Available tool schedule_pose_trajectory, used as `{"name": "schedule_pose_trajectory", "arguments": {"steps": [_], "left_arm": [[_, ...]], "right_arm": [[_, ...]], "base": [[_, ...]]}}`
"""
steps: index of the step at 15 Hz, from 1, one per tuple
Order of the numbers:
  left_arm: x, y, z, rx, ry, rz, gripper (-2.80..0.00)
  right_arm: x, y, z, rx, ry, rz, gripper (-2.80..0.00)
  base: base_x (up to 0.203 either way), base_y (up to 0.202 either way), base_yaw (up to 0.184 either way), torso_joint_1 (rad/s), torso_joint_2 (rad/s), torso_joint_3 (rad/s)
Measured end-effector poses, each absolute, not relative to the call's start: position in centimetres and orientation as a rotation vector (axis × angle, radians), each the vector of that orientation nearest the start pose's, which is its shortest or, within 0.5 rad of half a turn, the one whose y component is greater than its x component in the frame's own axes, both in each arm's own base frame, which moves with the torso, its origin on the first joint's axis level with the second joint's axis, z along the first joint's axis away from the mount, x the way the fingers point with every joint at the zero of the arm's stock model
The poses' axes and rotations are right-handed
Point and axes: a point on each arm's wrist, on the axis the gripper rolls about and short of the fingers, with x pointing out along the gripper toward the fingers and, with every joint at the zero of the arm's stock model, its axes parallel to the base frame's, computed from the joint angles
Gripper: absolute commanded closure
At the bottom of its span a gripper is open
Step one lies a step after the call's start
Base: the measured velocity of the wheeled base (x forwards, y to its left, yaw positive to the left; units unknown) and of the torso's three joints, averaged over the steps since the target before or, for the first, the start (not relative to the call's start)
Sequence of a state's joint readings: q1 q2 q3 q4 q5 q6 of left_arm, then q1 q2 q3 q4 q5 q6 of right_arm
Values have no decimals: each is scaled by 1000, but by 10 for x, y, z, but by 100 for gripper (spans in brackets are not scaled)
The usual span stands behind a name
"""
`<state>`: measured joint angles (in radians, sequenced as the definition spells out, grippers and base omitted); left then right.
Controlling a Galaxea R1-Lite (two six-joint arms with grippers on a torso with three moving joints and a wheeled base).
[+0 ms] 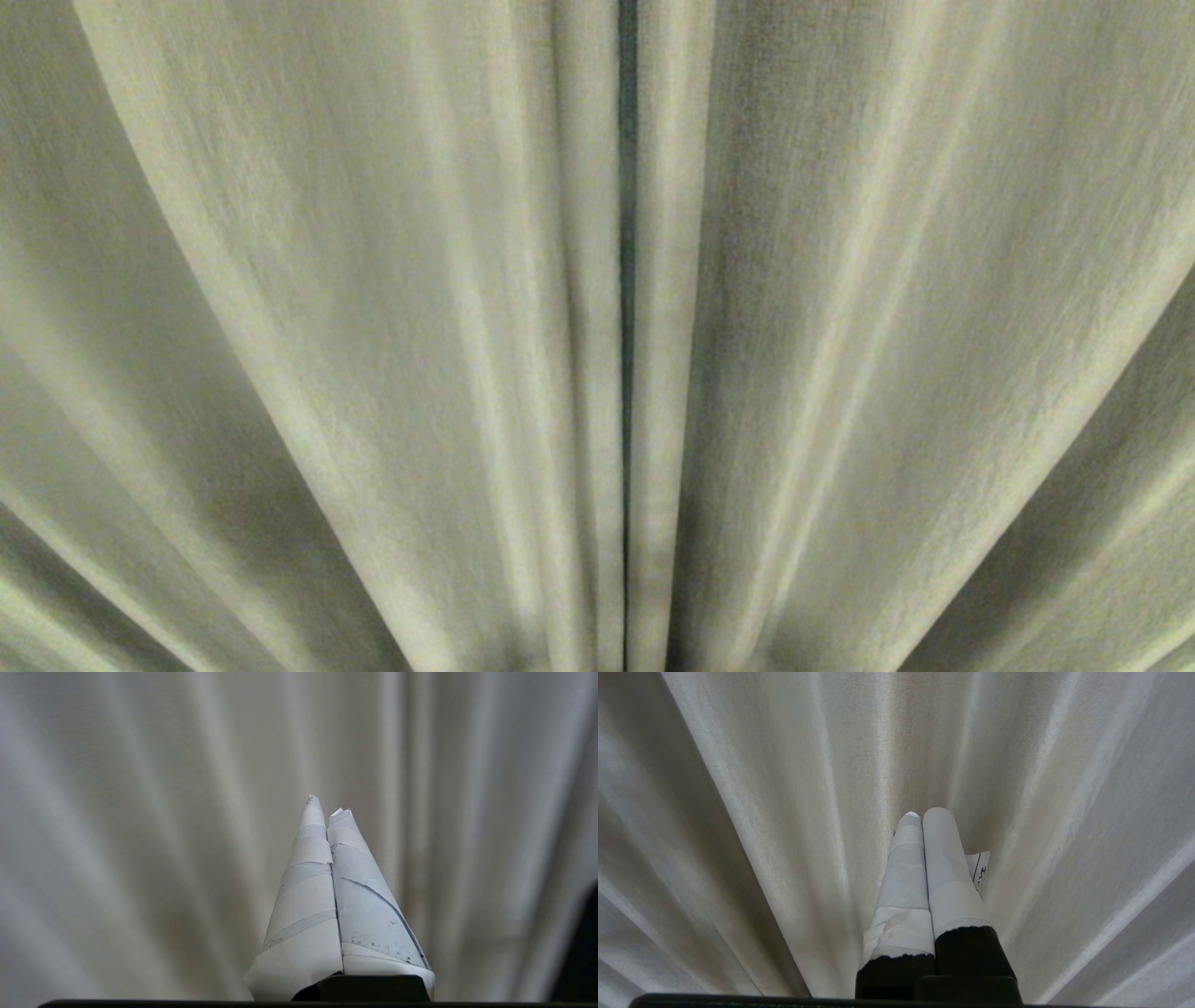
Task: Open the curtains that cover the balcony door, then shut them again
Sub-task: Pull the outer curtains open on both sides
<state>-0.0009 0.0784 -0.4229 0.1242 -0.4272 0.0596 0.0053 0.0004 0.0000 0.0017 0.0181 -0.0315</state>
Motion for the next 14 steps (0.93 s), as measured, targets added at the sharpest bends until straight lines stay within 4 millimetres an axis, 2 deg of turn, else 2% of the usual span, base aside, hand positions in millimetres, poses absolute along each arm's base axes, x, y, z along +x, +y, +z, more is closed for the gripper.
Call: {"name": "schedule_pose_trajectory", "arguments": {"steps": [6,9,12,14], "left_arm": [[-24,-5,226,-42,-50,-740,0],[-3,-10,251,-125,46,-909,0],[23,-24,274,-164,125,-966,0],[43,-35,283,-166,163,-928,0]], "right_arm": [[-23,0,75,-31,2,23,0],[-23,0,75,-31,2,23,0],[-23,0,75,-32,2,24,0],[-23,0,75,-32,1,24,0]], "base": [[0,0,0,0,0,0],[0,0,0,0,0,0],[0,0,0,0,0,0],[0,0,0,0,0,0]]}}
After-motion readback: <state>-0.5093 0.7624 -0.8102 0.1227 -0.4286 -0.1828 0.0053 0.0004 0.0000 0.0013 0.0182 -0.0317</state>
